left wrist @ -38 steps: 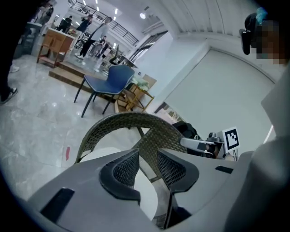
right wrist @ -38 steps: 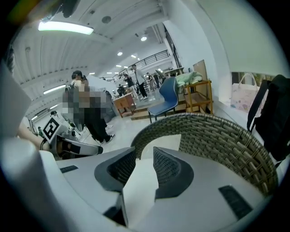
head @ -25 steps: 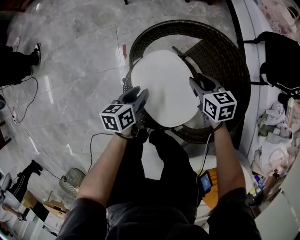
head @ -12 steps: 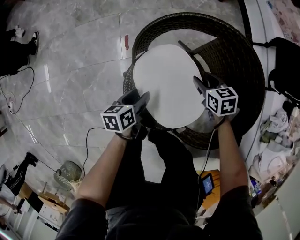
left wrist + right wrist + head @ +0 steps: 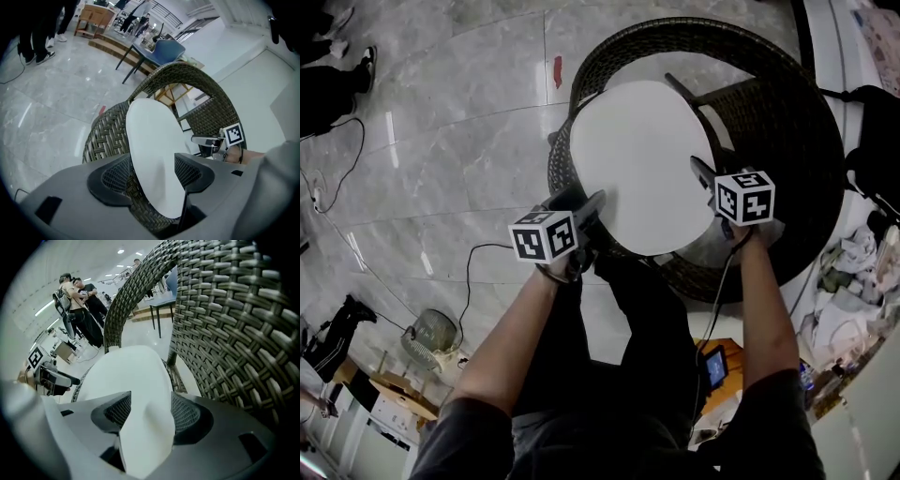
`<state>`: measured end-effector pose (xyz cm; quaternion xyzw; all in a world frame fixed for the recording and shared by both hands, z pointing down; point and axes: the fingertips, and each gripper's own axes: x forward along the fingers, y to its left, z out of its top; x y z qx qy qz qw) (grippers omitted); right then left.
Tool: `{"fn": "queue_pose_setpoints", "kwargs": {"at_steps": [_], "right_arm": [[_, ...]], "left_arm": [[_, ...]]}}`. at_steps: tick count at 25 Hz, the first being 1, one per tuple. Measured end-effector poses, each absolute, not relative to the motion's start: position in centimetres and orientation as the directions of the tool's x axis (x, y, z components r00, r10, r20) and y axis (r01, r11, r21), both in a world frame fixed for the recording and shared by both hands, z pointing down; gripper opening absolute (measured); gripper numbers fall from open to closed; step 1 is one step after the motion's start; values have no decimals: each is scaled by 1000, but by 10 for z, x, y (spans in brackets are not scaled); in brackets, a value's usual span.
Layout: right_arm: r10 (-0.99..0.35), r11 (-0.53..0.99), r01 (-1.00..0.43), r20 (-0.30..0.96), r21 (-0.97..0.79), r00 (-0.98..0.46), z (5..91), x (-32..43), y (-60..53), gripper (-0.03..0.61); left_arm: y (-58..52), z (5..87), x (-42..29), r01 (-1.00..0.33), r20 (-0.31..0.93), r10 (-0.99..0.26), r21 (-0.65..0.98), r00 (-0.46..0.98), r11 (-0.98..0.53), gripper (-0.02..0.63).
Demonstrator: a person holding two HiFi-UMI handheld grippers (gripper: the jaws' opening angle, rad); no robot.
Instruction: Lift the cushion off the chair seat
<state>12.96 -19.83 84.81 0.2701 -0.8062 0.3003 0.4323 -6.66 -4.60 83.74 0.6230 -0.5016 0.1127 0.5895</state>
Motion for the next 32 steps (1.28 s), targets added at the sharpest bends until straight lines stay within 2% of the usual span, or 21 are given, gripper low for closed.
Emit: {"fn": "queue_pose_setpoints", "kwargs": {"at_steps": [7, 13, 17, 23, 32], "right_arm": [[-144, 656, -709, 879, -259, -454, 869, 132, -194, 224], [-153, 613, -749, 892, -251, -424, 881, 133, -198, 225], [-157, 586, -773, 902, -244, -403, 891, 137, -196, 225], [-146, 529, -805, 905, -269, -399, 899, 141, -194, 230], [-130, 527, -795, 896, -300, -424, 898, 142, -192, 212]], "left_arm": [[-34, 859, -63, -760, 780, -444, 587, 440, 279, 291], [-39, 864, -53, -754, 781, -436, 591, 447, 285, 277], [-39, 869, -58, -769, 805, -421, 561, 418, 308, 233], [-38, 872, -61, -766, 821, -404, 545, 404, 341, 208], [-37, 876, -62, -776, 839, -378, 522, 391, 355, 100]]}}
